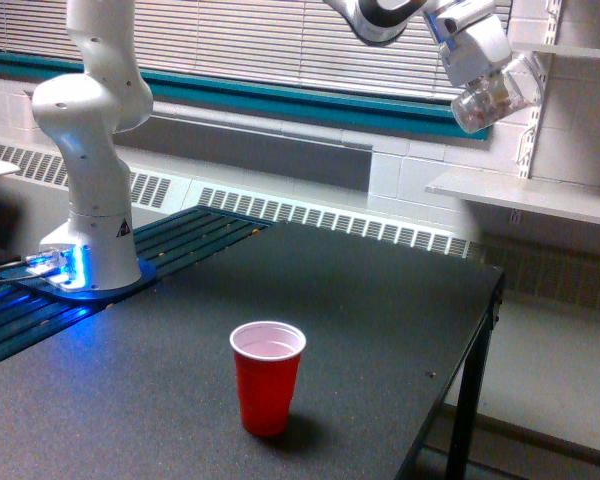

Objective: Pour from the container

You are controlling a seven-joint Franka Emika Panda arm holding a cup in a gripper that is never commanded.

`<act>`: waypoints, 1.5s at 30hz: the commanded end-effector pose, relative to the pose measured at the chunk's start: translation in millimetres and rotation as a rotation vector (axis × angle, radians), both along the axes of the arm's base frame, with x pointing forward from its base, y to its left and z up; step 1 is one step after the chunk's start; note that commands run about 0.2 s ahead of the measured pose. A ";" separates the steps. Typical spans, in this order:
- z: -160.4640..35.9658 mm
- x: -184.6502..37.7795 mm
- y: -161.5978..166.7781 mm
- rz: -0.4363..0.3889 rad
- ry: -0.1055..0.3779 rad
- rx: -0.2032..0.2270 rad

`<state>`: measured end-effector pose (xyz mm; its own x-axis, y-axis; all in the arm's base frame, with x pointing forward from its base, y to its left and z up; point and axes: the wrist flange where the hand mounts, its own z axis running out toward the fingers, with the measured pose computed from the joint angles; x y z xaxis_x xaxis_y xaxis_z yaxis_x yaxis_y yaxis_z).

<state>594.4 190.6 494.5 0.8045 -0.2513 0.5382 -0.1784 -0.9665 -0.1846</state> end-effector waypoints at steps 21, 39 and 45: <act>-71.6 -53.3 -159.7 -0.265 0.057 -0.049; -126.5 -121.2 -257.2 -0.388 0.178 -0.069; -140.7 -133.3 -281.8 -0.421 0.214 -0.071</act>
